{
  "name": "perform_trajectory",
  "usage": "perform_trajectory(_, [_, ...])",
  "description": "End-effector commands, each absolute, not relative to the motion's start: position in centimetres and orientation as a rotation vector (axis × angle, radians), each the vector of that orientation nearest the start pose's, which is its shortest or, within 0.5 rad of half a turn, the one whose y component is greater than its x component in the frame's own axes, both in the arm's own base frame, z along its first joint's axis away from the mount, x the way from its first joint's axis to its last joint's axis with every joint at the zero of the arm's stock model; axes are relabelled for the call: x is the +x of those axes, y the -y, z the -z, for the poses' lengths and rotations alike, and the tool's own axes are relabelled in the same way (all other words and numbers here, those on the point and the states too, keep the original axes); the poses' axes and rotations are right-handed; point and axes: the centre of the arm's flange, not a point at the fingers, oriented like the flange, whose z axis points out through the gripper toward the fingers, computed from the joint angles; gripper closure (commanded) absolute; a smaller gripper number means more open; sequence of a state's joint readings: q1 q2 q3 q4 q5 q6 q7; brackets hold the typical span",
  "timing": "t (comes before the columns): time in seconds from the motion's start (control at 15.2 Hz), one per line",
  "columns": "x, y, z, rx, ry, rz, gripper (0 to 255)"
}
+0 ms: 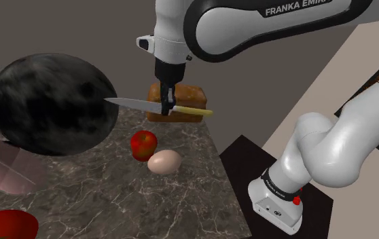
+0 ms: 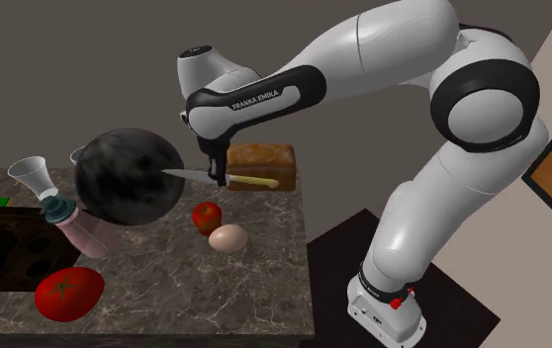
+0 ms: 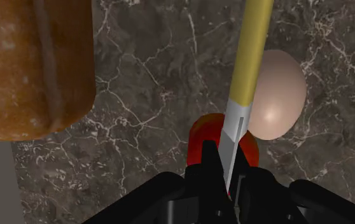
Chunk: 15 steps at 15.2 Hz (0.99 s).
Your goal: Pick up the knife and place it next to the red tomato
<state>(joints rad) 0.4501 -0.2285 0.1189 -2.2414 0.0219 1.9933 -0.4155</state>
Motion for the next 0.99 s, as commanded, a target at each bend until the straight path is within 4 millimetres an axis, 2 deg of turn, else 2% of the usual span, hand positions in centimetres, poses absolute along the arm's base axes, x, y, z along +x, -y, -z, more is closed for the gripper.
perform_trajectory(0.0, [39.5,-28.6,-46.3,-2.783,1.473,-0.03,255])
perform_trajectory(0.66, [37.0,-41.5,-46.4,-2.783,1.473,-0.03,255])
perform_trajectory(0.73, [36.7,-43.5,-46.4,-2.783,1.473,-0.03,255])
perform_trajectory(0.92, [36.7,-43.5,-44.8,-2.783,1.473,-0.03,255])
